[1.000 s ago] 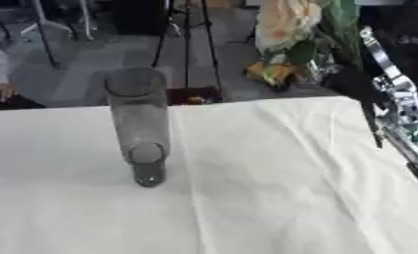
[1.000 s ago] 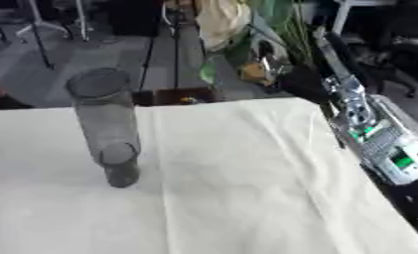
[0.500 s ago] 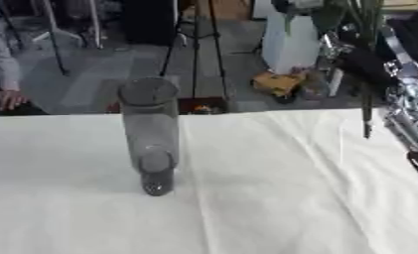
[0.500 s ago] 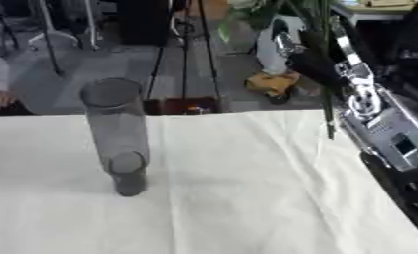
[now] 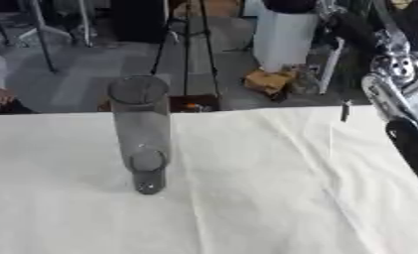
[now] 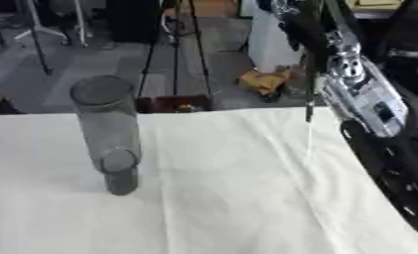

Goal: Arrange flowers into the vase.

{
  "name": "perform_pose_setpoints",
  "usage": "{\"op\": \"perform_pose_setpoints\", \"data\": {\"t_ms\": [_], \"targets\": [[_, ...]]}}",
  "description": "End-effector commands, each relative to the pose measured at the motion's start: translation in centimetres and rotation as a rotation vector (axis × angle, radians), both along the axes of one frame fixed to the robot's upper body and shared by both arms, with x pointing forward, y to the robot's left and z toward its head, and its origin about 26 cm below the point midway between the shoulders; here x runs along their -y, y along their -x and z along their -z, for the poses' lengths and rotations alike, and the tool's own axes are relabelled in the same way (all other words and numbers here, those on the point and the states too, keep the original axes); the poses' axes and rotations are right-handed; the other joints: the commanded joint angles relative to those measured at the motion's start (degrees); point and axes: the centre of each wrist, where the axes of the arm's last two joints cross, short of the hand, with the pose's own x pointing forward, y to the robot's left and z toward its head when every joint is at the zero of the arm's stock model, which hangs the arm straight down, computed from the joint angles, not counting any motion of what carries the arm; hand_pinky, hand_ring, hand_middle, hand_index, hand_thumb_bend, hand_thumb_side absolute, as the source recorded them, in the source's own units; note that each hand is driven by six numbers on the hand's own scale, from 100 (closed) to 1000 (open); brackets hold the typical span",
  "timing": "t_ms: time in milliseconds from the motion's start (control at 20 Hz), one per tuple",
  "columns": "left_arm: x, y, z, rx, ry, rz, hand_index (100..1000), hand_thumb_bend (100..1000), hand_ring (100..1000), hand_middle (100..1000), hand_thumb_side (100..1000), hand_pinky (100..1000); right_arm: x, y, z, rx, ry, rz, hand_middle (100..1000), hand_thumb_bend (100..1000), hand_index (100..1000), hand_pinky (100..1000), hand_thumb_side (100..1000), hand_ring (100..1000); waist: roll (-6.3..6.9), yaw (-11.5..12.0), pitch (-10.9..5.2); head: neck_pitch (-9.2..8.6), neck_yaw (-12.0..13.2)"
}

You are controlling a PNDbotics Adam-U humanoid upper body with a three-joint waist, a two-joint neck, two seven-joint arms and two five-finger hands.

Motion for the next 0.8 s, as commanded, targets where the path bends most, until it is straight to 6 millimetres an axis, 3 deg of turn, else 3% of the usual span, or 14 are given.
{"op": "perform_pose_setpoints", "data": {"t_ms": [50,450,800], "targets": [[0.0,0.3,-0.5,0.016,-0.008,0.003,961,100,918,943,1000,636,0.7,0.8,-2.2,0.034,-0.025,0.006,100,153,100,100,319,1000,-0.08,0.22,-1.25,0.76,-0.47],[0.3,0.2,-0.4,0.007,-0.001,0.016,961,100,920,945,1000,636,1.8,0.0,-3.9,-0.006,-0.181,-0.022,100,136,100,100,315,1000,-0.45,1.14,-1.65,1.81,-1.52],[0.7,0.2,-0.5,0.009,0.001,0.041,961,100,921,945,1000,637,1.0,0.1,-5.6,0.076,-0.261,-0.118,100,114,100,100,313,1000,-0.83,2.30,-1.90,1.59,-2.64]]}}
